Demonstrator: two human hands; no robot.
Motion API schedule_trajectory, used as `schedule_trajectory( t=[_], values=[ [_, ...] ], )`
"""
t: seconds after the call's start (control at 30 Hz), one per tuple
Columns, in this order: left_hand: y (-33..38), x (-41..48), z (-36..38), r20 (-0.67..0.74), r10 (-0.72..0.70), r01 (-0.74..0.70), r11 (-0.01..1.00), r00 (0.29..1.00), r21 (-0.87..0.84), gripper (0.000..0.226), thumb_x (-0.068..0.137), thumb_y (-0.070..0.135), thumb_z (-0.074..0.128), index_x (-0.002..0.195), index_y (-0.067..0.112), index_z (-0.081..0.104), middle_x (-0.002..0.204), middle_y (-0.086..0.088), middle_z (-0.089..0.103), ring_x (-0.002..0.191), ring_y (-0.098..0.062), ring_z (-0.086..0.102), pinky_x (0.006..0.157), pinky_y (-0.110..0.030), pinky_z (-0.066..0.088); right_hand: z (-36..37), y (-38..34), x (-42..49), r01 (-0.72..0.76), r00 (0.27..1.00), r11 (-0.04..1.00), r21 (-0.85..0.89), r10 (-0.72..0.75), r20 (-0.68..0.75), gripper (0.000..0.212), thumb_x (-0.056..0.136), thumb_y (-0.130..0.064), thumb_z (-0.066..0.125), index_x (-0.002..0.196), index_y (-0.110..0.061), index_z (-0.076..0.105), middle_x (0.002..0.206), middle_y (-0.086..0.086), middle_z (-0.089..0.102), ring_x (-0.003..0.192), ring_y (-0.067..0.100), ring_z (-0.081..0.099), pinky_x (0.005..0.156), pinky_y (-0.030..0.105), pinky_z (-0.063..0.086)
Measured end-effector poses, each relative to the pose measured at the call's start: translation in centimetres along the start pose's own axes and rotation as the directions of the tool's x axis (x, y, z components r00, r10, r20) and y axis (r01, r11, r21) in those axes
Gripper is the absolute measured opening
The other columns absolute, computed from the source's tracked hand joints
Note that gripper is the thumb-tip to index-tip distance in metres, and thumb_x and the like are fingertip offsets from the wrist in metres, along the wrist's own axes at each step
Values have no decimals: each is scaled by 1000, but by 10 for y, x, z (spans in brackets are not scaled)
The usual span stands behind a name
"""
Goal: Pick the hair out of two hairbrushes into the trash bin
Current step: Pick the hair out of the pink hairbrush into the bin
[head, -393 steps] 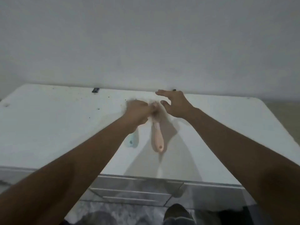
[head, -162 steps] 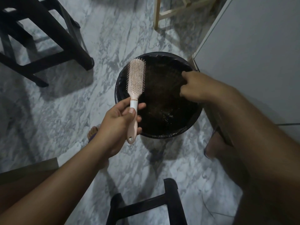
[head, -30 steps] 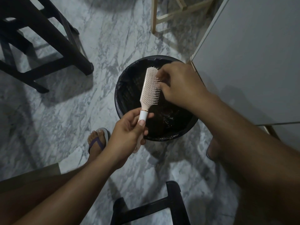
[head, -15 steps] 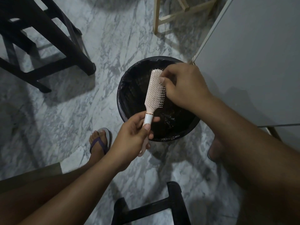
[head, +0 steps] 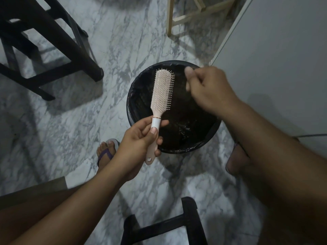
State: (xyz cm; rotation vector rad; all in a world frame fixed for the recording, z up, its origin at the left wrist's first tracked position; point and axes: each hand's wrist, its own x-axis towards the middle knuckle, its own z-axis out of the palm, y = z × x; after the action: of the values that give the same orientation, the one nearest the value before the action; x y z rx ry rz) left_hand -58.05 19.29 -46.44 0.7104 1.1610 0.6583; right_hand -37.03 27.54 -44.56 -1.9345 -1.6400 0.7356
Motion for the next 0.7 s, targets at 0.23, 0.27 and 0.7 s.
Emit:
schedule_trajectory(
  t=[0.23, 0.27, 0.7],
  values=[
    [0, 3, 1, 61, -23, 28, 996, 998, -79, 32, 103, 8, 46, 134, 7, 54, 131, -6, 68, 70, -14, 54, 59, -33, 46, 18, -18, -11, -221, 906, 943, 250, 103, 411, 42, 85, -44, 75, 89, -3, 73, 77, 13, 75, 71, 22, 75, 54, 32, 62],
    [0, 3, 0, 70, -28, 34, 996, 997, -81, 32, 103, 9, 46, 134, 8, 54, 130, -8, 68, 70, -15, 55, 60, -33, 47, 16, -18, -10, -238, 899, 934, 265, 109, 423, 38, 86, -40, 75, 87, -2, 75, 75, 13, 75, 70, 23, 75, 55, 31, 62],
    [-1, 11, -9, -16, -103, 102, 993, 995, -52, 31, 106, 17, 44, 134, 21, 57, 112, -3, 71, 62, -11, 52, 47, -27, 43, -3, -23, 1, -85, 983, 938, 335, 23, 184, 37, 99, -36, 59, 75, -9, 68, 52, -7, 59, 40, 5, 52, 45, 17, 45]
  ],
)
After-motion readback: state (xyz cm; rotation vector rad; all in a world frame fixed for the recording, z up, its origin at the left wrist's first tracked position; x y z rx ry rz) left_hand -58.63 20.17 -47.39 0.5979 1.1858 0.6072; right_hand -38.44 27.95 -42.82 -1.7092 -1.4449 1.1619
